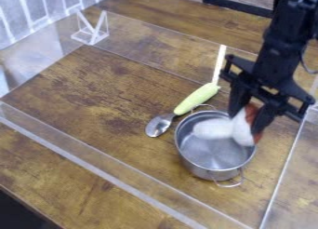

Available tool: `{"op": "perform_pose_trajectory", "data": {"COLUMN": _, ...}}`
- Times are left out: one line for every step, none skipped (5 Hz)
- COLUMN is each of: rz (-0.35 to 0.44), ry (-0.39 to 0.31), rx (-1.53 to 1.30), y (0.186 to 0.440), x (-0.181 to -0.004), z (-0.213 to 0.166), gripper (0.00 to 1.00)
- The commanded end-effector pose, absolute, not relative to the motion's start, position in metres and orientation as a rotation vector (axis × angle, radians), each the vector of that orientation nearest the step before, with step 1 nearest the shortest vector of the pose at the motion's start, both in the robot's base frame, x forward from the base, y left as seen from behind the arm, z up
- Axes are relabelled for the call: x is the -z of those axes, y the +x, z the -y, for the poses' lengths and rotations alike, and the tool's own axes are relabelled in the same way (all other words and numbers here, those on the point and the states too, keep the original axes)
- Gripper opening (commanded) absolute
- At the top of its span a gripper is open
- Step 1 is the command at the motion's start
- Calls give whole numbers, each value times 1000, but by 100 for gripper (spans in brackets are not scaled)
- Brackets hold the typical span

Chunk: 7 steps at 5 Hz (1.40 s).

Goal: Remove the mushroom from the silver pot and put it on the table

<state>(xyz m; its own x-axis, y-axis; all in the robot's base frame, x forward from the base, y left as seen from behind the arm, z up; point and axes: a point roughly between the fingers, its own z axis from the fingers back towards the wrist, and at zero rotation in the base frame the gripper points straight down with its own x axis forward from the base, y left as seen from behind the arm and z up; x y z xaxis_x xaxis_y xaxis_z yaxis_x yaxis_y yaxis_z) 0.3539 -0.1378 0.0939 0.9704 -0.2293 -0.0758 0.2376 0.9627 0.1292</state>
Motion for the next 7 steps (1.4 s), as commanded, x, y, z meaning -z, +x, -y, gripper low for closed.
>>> {"op": "perform_pose_trajectory", "data": {"rz": 33, "ry": 131, "rx": 252, "y": 360, "x": -150, "z": 126, "gripper": 0}}
{"op": "perform_pose_trajectory", "data": {"rz": 43, "ry": 142, "rx": 205, "y": 358, "x": -172, "z": 120, "gripper": 0}}
{"op": "perform_pose_trajectory", "data": {"rz": 58, "ry": 150, "rx": 158, "y": 355, "x": -175, "z": 117, "gripper": 0}}
{"op": "perform_pose_trajectory", "data": {"rz": 72, "ry": 155, "rx": 92, "y": 349, "x": -174, "z": 103, "gripper": 0}}
{"op": "perform_pose_trajectory", "data": {"rz": 76, "ry": 169, "rx": 17, "y": 345, "x": -166, "z": 72, "gripper": 0}}
{"op": "perform_pose_trajectory", "data": {"rz": 75, "ry": 187, "rx": -63, "y": 343, "x": -165, "z": 29, "gripper": 0}}
{"op": "perform_pose_trajectory", "data": {"rz": 85, "ry": 206, "rx": -107, "y": 350, "x": -151, "z": -6, "gripper": 0}}
